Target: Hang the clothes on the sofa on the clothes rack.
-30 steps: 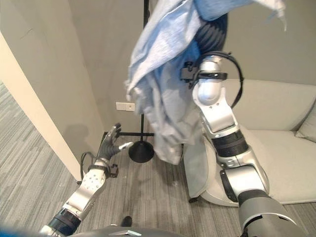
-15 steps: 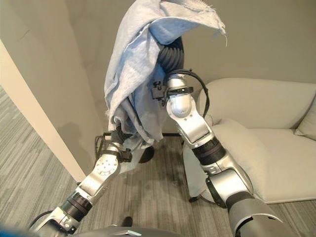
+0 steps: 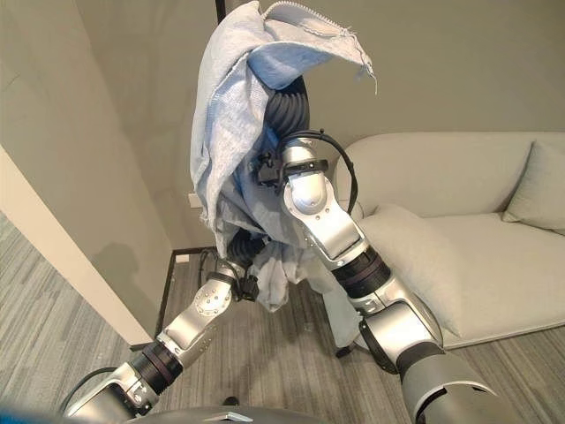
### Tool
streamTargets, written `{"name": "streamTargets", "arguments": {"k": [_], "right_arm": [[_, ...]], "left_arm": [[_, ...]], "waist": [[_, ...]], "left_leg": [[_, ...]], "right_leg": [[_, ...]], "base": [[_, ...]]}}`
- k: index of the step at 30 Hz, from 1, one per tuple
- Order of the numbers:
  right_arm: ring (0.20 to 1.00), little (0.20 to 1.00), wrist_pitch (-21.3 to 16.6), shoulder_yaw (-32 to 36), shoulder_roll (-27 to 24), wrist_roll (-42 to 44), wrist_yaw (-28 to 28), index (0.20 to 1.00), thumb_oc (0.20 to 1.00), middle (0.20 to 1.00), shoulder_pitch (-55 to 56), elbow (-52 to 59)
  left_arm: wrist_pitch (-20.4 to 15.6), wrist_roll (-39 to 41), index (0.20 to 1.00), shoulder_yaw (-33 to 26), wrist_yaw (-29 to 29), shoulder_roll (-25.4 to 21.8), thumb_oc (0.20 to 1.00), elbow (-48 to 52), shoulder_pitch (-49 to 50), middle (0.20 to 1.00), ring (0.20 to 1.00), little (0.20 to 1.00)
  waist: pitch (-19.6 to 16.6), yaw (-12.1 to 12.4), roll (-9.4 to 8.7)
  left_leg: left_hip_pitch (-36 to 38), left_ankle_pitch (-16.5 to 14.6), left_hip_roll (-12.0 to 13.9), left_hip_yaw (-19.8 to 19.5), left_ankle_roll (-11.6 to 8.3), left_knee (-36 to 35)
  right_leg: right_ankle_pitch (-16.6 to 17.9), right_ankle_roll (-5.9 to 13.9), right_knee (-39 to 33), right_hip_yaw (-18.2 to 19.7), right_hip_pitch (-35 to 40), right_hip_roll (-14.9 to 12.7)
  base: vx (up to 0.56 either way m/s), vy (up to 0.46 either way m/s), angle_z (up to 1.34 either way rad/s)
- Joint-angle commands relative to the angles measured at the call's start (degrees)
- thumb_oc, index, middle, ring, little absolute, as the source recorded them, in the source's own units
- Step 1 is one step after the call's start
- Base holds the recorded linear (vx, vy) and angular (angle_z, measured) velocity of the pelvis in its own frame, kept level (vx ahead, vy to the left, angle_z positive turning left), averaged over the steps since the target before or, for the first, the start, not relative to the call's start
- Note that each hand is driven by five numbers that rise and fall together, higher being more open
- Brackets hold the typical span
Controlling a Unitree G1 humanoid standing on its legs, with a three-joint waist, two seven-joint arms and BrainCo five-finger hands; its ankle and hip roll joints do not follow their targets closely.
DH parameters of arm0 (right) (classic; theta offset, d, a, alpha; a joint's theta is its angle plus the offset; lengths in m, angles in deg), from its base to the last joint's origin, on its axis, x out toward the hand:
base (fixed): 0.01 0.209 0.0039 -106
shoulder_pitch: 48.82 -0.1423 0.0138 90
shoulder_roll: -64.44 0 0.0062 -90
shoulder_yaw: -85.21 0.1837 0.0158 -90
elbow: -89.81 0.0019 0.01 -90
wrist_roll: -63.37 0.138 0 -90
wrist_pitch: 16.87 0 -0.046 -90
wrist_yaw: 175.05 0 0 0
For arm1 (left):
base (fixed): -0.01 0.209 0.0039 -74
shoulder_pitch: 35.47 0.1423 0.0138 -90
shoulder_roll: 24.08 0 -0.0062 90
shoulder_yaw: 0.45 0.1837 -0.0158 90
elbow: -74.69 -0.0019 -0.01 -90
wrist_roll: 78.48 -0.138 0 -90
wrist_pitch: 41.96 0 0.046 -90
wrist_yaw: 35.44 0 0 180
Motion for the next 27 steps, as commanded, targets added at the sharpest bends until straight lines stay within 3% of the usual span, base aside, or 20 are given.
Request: {"name": "streamTargets", "arguments": {"k": [1,7,8,9,13,22,24,25,26,27], "right_arm": [[0.2,0.2,-3.0,4.9,-1.0,-1.3,-2.2,0.2,0.2,0.2,-2.1,-0.6],[0.2,0.2,-4.4,12.9,-7.4,-3.7,-3.1,0.2,0.2,0.2,5.1,3.2],[0.2,0.2,-4.6,15.0,-8.9,-4.8,-2.8,0.2,0.2,0.2,7.0,4.5],[0.2,0.2,-4.5,15.0,-8.8,-4.9,-2.8,0.2,0.2,0.2,7.1,4.6],[0.2,0.2,-5.3,20.7,-12.3,-9.5,-1.4,0.2,0.2,0.2,12.9,8.1],[0.2,0.2,-5.2,30.5,-16.4,-21.2,-2.6,0.2,0.2,0.2,24.1,11.9],[0.2,0.2,-4.6,32.7,-16.0,-24.5,-3.0,0.2,0.2,0.2,27.3,13.4],[0.2,0.2,-3.9,34.2,-15.0,-27.3,-3.7,0.2,0.2,0.2,29.2,14.6],[0.2,0.2,-3.8,34.2,-14.9,-27.4,-3.7,0.2,0.2,0.2,29.4,14.7],[0.2,0.2,-3.1,34.1,-14.5,-29.5,-4.4,0.2,0.2,0.2,29.4,15.2]], "left_arm": [[-2.4,-1.5,0.2,-3.9,-2.4,0.0,0.2,-3.2,-1.2,0.2,0.2,0.2],[-1.7,-11.9,0.2,-15.9,-7.2,-6.8,0.2,2.2,5.6,0.2,0.2,0.2],[-1.6,-14.5,0.2,-20.2,-9.0,-8.4,0.2,3.8,6.9,0.2,0.2,0.2],[-1.5,-14.5,0.2,-20.2,-9.0,-8.5,0.2,3.9,7.0,0.2,0.2,0.2],[-0.8,-26.0,0.2,-30.7,-14.4,-14.0,0.2,8.5,7.5,0.2,0.2,0.2],[-1.0,-44.6,0.2,-37.4,-20.6,-23.2,0.2,12.5,4.7,0.2,0.2,0.2],[-1.0,-48.5,0.2,-38.0,-21.6,-24.6,0.2,13.9,4.7,0.2,0.2,0.2],[-0.7,-51.5,0.2,-38.3,-22.0,-25.7,0.2,15.1,4.5,0.2,0.2,0.2],[-0.6,-51.6,0.2,-38.3,-22.0,-25.8,0.2,15.1,4.5,0.2,0.2,0.2],[-0.6,-52.6,0.2,-38.2,-22.5,-25.9,0.2,15.4,4.0,0.2,0.2,0.2]], "waist": [[-4.3,1.4,-0.31],[-4.4,2.6,-0.39],[-4.5,2.9,-0.44],[-4.6,2.9,-0.46],[-4.8,3.4,-0.3],[-5.7,3.2,-0.15],[-5.6,2.6,-0.06],[-4.9,1.8,0.35],[-4.9,1.9,0.24],[-3.7,0.9,0.76]], "left_leg": [[-0.7,-4.6,0.9,0.1,-0.87,0.1],[-0.4,-4.9,0.9,-0.4,-0.82,0.1],[-0.3,-5.0,0.8,-0.5,-0.77,0.1],[-0.3,-5.0,0.8,-0.5,-0.77,0.1],[0.4,-5.8,0.6,-1.0,-0.53,0.1],[1.9,-7.7,-1.2,-1.1,1.29,0.1],[2.6,-8.6,-2.4,-0.3,2.41,0.6],[3.5,-9.4,-3.4,0.6,3.61,1.2],[3.7,-9.7,-3.4,0.7,3.67,1.2],[4.5,-10.1,-4.0,1.0,4.57,1.6]], "right_leg": [[2.3,0.95,0.7,2.1,-8.4,0.3],[2.1,1.15,0.7,1.6,-8.1,0.2],[2.1,1.24,0.7,1.6,-8.0,0.1],[2.1,1.24,0.7,1.6,-8.0,0.1],[2.0,1.66,0.7,1.6,-7.8,-0.4],[1.5,3.57,0.7,1.5,-6.9,-3.2],[1.1,4.18,2.5,1.6,-7.1,-4.9],[1.5,4.36,7.8,1.8,-8.9,-6.5],[0.9,4.39,8.5,2.0,-9.1,-6.6],[2.4,4.62,12.7,2.7,-11.2,-7.0]], "base": [[0.0,0.0,0.0],[0.02,0.01,0.03],[0.02,0.024,0.04],[0.02,0.035,0.01],[0.02,0.056,0.01],[0.04,0.12,0.02],[0.05,0.226,0.03],[0.03,0.131,0.04],[-0.02,0.233,-0.02],[-0.03,0.139,-0.09]]}}
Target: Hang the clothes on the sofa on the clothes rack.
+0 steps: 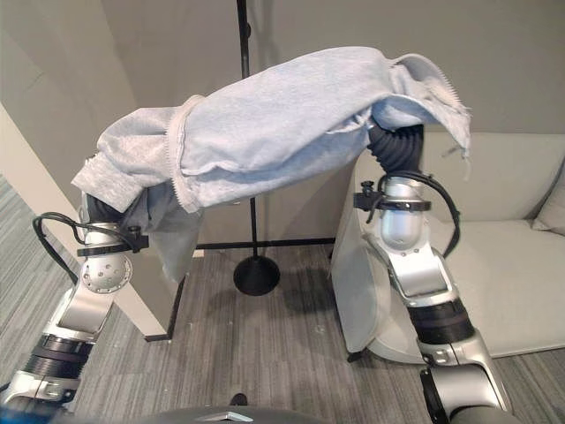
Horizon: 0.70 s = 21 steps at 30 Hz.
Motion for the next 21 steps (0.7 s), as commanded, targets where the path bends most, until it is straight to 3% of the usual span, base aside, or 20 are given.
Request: {"name": "streamTargets", "arguments": {"k": [1,3,4,6,7,8,9,11,12,14,17,21], "right_arm": [[0.2,0.2,1.1,7.9,0.1,-4.7,-5.7,0.2,0.2,0.2,0.3,1.2],[0.2,0.2,1.8,6.4,0.9,-5.7,-6.5,0.2,0.2,0.2,-0.5,0.7],[0.2,0.2,2.2,5.1,1.7,-5.8,-6.7,0.2,0.2,0.2,-1.2,-0.1],[0.2,0.2,2.2,4.5,1.6,-5.7,-6.8,0.2,0.2,0.2,-1.9,-0.6],[0.2,0.2,2.3,4.5,1.0,-5.7,-6.9,0.2,0.2,0.2,-2.0,-0.7],[0.2,0.2,2.3,4.5,0.9,-5.7,-6.9,0.2,0.2,0.2,-2.0,-0.8],[0.2,0.2,2.1,4.8,0.4,-5.9,-7.2,0.2,0.2,0.2,-1.6,-0.6],[0.2,0.2,2.2,4.8,0.2,-6.0,-7.5,0.2,0.2,0.2,-1.5,-0.8],[0.2,0.2,2.6,4.7,-0.1,-6.2,-7.9,0.2,0.2,0.2,-1.6,-0.7],[0.2,0.2,2.8,4.7,-0.3,-6.4,-8.1,0.2,0.2,0.2,-1.8,-0.8],[0.2,0.2,3.2,5.5,-0.9,-5.9,-8.2,0.2,0.2,0.2,-1.9,-1.2],[0.2,0.2,3.3,7.0,-1.4,-6.6,-8.2,0.2,0.2,0.2,0.3,-0.7]], "left_arm": [[1.5,-3.4,0.2,-5.9,-5.4,-4.0,0.2,-4.3,-0.9,0.2,0.2,0.2],[2.0,-4.8,0.2,-5.7,-6.4,-4.8,0.2,-4.1,-1.7,0.2,0.2,0.2],[3.0,-5.4,0.2,-6.1,-7.1,-4.5,0.2,-4.5,-1.6,0.2,0.2,0.2],[3.0,-5.7,0.2,-6.9,-7.1,-4.3,0.2,-4.1,-1.3,0.2,0.2,0.2],[2.4,-5.6,0.2,-7.6,-7.1,-4.4,0.2,-3.4,-1.3,0.2,0.2,0.2],[2.4,-5.6,0.2,-7.6,-7.1,-4.4,0.2,-3.3,-1.3,0.2,0.2,0.2],[2.4,-5.6,0.2,-6.9,-7.6,-4.1,0.2,-3.4,-1.9,0.2,0.2,0.2],[2.5,-5.6,0.2,-5.8,-8.2,-3.7,0.2,-4.1,-3.2,0.2,0.2,0.2],[2.7,-5.0,0.2,-4.3,-8.6,-2.7,0.2,-5.2,-4.5,0.2,0.2,0.2],[2.7,-5.0,0.2,-3.6,-8.8,-2.4,0.2,-5.6,-5.2,0.2,0.2,0.2],[2.5,-5.2,0.2,-1.6,-8.1,-2.0,0.2,-5.5,-6.5,0.2,0.2,0.2],[2.1,-4.8,0.2,-0.1,-7.6,-0.9,0.2,-5.6,-7.4,0.2,0.2,0.2]], "waist": [[-3.8,-1.1,0.25],[-1.8,-1.7,0.79],[-1.7,-1.3,1.0],[-1.9,-1.1,0.76],[-2.1,-0.9,-0.05],[-2.3,-0.9,0.03],[-2.1,-1.5,-0.75],[-1.6,-2.1,-0.91],[-0.4,-3.6,-1.11],[-0.1,-4.1,-1.25],[-1.3,-4.4,-2.86],[-4.0,-5.2,-3.71]], "left_leg": [[4.0,-9.3,-1.4,1.5,2.25,2.2],[4.7,-9.8,-1.8,2.1,3.11,3.1],[5.7,-11.1,-1.9,2.4,3.39,3.8],[5.7,-11.7,-2.1,2.7,3.47,4.2],[5.6,-11.6,-2.8,2.5,3.7,3.9],[5.5,-11.6,-2.6,2.5,3.7,3.9],[6.1,-11.8,-3.2,1.8,3.71,3.3],[6.7,-11.9,-3.2,1.3,3.71,2.8],[8.1,-12.4,-3.3,0.4,3.58,2.4],[8.8,-12.7,-3.2,-0.2,3.52,2.3],[10.9,-14.3,-3.0,-1.7,3.15,1.4],[12.5,-15.7,0.4,-2.8,1.71,0.5]], "right_leg": [[4.1,2.78,13.2,4.4,-12.8,-3.9],[6.0,2.04,19.8,4.6,-16.4,-4.2],[4.5,1.37,20.9,3.7,-17.9,-4.5],[3.7,1.12,19.2,3.7,-18.3,-4.0],[4.1,1.23,15.1,3.6,-18.8,-1.8],[4.6,1.23,14.4,3.6,-18.6,-1.7],[7.1,2.14,8.7,5.2,-20.6,0.2],[9.7,2.88,5.5,6.6,-22.9,1.3],[12.1,4.23,1.5,8.4,-26.4,2.3],[12.8,4.63,-0.5,9.0,-27.0,2.8],[14.2,4.62,-2.3,10.3,-24.2,2.2],[14.0,4.33,-1.9,9.8,-22.0,2.2]], "base": [[-0.07,0.192,-0.11],[-0.01,0.158,-0.07],[0.09,0.123,-0.18],[0.09,0.024,-0.26],[0.05,-0.022,-0.12],[0.12,-0.055,0.03],[0.13,-0.04,0.13],[0.13,-0.025,0.51],[0.1,0.004,0.67],[0.19,-0.023,0.25],[0.3,-0.078,0.03],[0.27,-0.108,0.44]]}}
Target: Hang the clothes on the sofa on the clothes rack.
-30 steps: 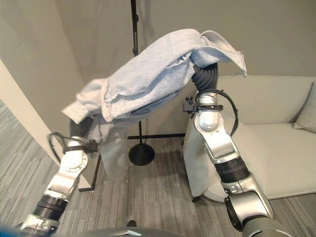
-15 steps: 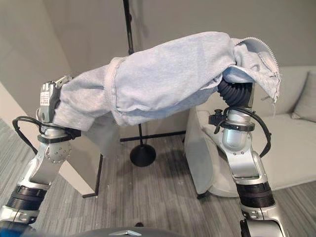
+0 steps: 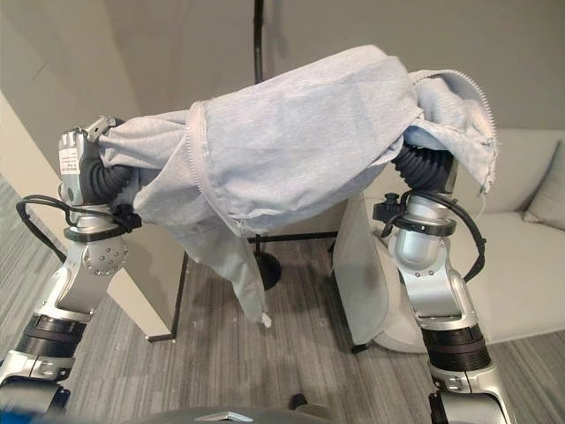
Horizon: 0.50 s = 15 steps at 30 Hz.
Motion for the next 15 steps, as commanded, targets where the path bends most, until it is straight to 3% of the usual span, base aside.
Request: {"name": "streamTargets", "arguments": {"k": [1,4,8,9,13,14,15], "right_arm": [[0.2,0.2,0.6,7.0,-1.9,-0.8,-3.6,0.2,0.2,0.2,0.6,-1.9],[0.2,0.2,0.1,8.7,-3.5,-1.8,-3.9,0.2,0.2,0.2,1.6,-1.2],[0.2,0.2,-0.1,9.7,-4.4,-2.2,-4.3,0.2,0.2,0.2,2.2,-1.0],[0.2,0.2,-0.3,9.6,-5.0,-1.9,-4.6,0.2,0.2,0.2,2.1,-1.5],[0.2,0.2,-1.5,9.5,-5.8,-0.9,-4.6,0.2,0.2,0.2,2.1,-2.0],[0.2,0.2,-1.9,9.5,-6.2,-0.7,-4.9,0.2,0.2,0.2,2.0,-2.6],[0.2,0.2,-1.9,8.3,-6.9,-0.5,-5.1,0.2,0.2,0.2,1.6,-4.1]], "left_arm": [[0.9,0.8,0.2,0.4,-2.2,-0.5,0.2,-1.3,-1.8,0.2,0.2,0.2],[1.0,1.1,0.2,2.2,-1.7,0.4,0.2,-1.7,-3.5,0.2,0.2,0.2],[1.1,1.8,0.2,2.9,-1.7,0.4,0.2,-1.9,-5.2,0.2,0.2,0.2],[1.3,2.1,0.2,3.7,-2.0,0.6,0.2,-2.7,-6.6,0.2,0.2,0.2],[1.7,0.9,0.2,4.7,-2.5,-0.8,0.2,-3.4,-8.8,0.2,0.2,0.2],[2.0,0.6,0.2,4.9,-2.9,-1.6,0.2,-3.6,-9.6,0.2,0.2,0.2],[2.5,0.8,0.2,5.6,-3.2,-2.2,0.2,-4.4,-11.0,0.2,0.2,0.2]], "waist": [[-7.0,0.0,-0.94],[-8.9,-1.7,-0.81],[-9.6,-3.2,-0.47],[-9.9,-3.8,-0.24],[-10.0,-4.5,-0.7],[-10.1,-4.7,-1.2],[-10.1,-4.5,-1.88]], "left_leg": [[9.9,-5.2,6.8,-1.3,-4.61,-8.8],[10.8,-6.1,11.8,-2.0,-7.36,-8.8],[10.8,-5.6,15.2,-1.4,-9.31,-8.8],[10.7,-3.6,17.1,-0.5,-10.28,-8.3],[10.2,-0.6,19.5,0.9,-11.19,-4.8],[9.5,1.3,20.2,1.2,-11.81,-3.1],[8.1,5.0,22.8,1.6,-12.26,-1.4]], "right_leg": [[5.7,1.95,-1.7,-2.3,-5.9,0.6],[3.0,0.91,0.7,-6.1,-5.0,2.8],[0.9,0.13,2.2,-8.6,-4.7,4.3],[-0.3,-0.37,2.9,-9.3,-4.2,5.4],[-1.6,-1.39,2.9,-9.2,-2.4,6.9],[-1.7,-1.45,2.9,-9.1,-1.9,7.1],[-2.4,-1.53,2.7,-8.7,-0.9,6.8]], "base": [[0.39,-0.164,0.42],[0.37,-0.201,0.67],[0.25,-0.174,0.33],[0.23,-0.168,0.0],[0.22,-0.147,-0.07],[0.17,-0.08,-0.18],[0.17,-0.079,-0.07]]}}
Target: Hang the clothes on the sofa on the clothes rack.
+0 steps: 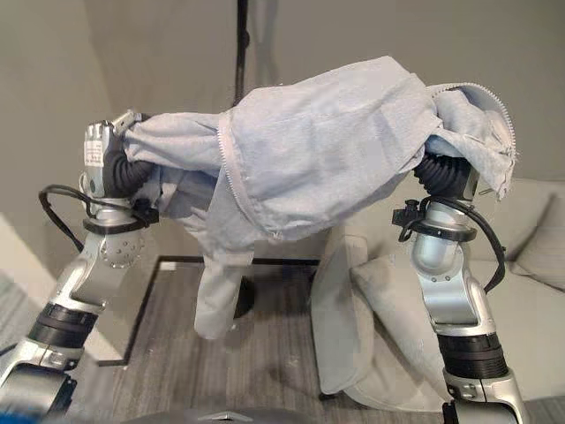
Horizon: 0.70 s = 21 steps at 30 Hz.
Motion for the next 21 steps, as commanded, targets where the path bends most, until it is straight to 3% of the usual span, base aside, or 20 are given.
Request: {"name": "streamTargets", "arguments": {"k": [1,2,3,5,6,7,8,9,13,15,16,21], "right_arm": [[0.2,0.2,-1.1,5.4,-3.4,1.5,-3.9,0.2,0.2,0.2,-1.8,-1.6],[0.2,0.2,-1.1,5.0,-3.9,1.5,-4.0,0.2,0.2,0.2,-2.1,-2.3],[0.2,0.2,-0.9,4.2,-4.8,1.9,-3.6,0.2,0.2,0.2,-3.3,-3.6],[0.2,0.2,-1.2,2.2,-6.6,2.5,-3.8,0.2,0.2,0.2,-7.0,-6.5],[0.2,0.2,-1.2,0.8,-7.3,3.3,-4.2,0.2,0.2,0.2,-8.8,-8.4],[0.2,0.2,-0.8,-1.5,-7.8,4.1,-4.4,0.2,0.2,0.2,-11.2,-11.4],[0.2,0.2,-0.8,-1.8,-7.9,4.2,-4.5,0.2,0.2,0.2,-11.7,-11.8],[0.2,0.2,0.2,-3.7,-8.6,4.1,-5.0,0.2,0.2,0.2,-14.3,-15.6],[0.2,0.2,1.0,-6.2,-10.5,5.1,-5.8,0.2,0.2,0.2,-18.5,-22.0],[0.2,0.2,1.4,-6.5,-10.3,5.6,-5.4,0.2,0.2,0.2,-18.8,-22.9],[0.2,0.2,2.7,-6.4,-10.4,4.9,-5.6,0.2,0.2,0.2,-18.5,-24.9],[0.2,0.2,4.3,-6.0,-8.9,5.4,-6.1,0.2,0.2,0.2,-19.8,-27.2]], "left_arm": [[1.2,0.6,0.2,0.7,-3.5,-1.4,0.2,-3.5,-5.1,0.2,0.2,0.2],[1.6,0.5,0.2,0.8,-3.8,-1.6,0.2,-4.1,-6.1,0.2,0.2,0.2],[2.5,-0.1,0.2,1.0,-4.3,-2.3,0.2,-6.0,-8.2,0.2,0.2,0.2],[3.1,-1.3,0.2,2.3,-5.1,-3.4,0.2,-8.8,-11.7,0.2,0.2,0.2],[3.4,-1.2,0.2,2.9,-5.2,-3.9,0.2,-9.9,-13.4,0.2,0.2,0.2],[4.4,-1.3,0.2,3.2,-5.2,-4.9,0.2,-11.8,-15.0,0.2,0.2,0.2],[4.4,-1.2,0.2,3.1,-5.2,-5.0,0.2,-11.9,-15.3,0.2,0.2,0.2],[4.7,-0.9,0.2,3.5,-5.2,-5.8,0.2,-14.0,-16.9,0.2,0.2,0.2],[4.4,-0.4,0.2,5.2,-5.8,-8.0,0.2,-17.4,-20.4,0.2,0.2,0.2],[4.5,-0.4,0.2,4.9,-5.3,-8.9,0.2,-17.4,-20.3,0.2,0.2,0.2],[4.7,-0.8,0.2,5.1,-4.9,-10.6,0.2,-18.4,-19.8,0.2,0.2,0.2],[5.0,-0.7,0.2,4.1,-4.2,-12.0,0.2,-17.3,-18.7,0.2,0.2,0.2]], "waist": [[-4.6,1.5,1.92],[-4.5,1.7,1.55],[-4.2,2.6,1.01],[-4.0,3.3,1.14],[-3.5,3.9,1.36],[-2.8,5.3,1.63],[-2.9,5.2,1.5],[-2.4,6.1,1.8],[-2.5,7.2,2.52],[-3.0,7.5,2.96],[-5.1,8.0,4.18],[-6.2,8.8,4.69]], "left_leg": [[0.9,10.6,8.6,5.0,-1.5,3.6],[0.2,10.6,9.2,4.7,-1.11,2.9],[-3.4,8.4,7.3,4.4,-0.46,0.3],[-7.2,8.3,2.8,3.5,-0.15,-3.4],[-10.3,9.1,0.0,2.8,0.27,-3.7],[-14.8,7.7,-5.9,1.6,1.28,-3.7],[-14.9,7.7,-6.2,1.6,1.46,-3.7],[-19.2,7.5,-10.1,1.3,1.86,-3.7],[-23.4,8.6,-12.0,3.3,1.66,-3.7],[-22.3,8.2,-12.0,3.8,1.98,-3.7],[-18.8,10.2,-11.6,4.0,2.4,-3.7],[-15.0,11.0,-11.6,7.3,3.87,-3.7]], "right_leg": [[-4.0,5.42,6.4,-0.9,-7.1,-3.5],[-4.3,5.47,6.1,-0.9,-6.6,-4.0],[-4.6,5.36,4.4,-0.9,-5.3,-4.8],[-4.1,5.04,2.5,0.2,-4.9,-5.4],[-3.9,4.88,2.0,0.8,-4.7,-5.6],[-4.2,4.46,1.3,1.6,-3.5,-5.2],[-4.3,4.57,1.1,1.6,-3.5,-5.5],[-4.6,4.63,0.6,2.7,-2.1,-5.3],[-6.1,4.89,0.5,4.2,0.5,-5.6],[-6.4,4.92,0.6,5.1,1.3,-5.5],[-7.8,5.26,0.6,6.1,2.2,-6.6],[-8.2,6.31,2.1,7.0,2.7,-8.9]], "base": [[0.16,-0.044,0.01],[0.13,-0.025,0.07],[0.12,0.01,0.16],[0.05,0.099,0.36],[0.06,0.167,0.27],[0.06,0.126,0.12],[0.14,0.158,0.06],[0.11,0.094,0.05],[0.21,0.145,0.0],[0.32,0.228,-0.3],[0.31,0.257,-0.39],[0.26,0.254,-0.43]]}}
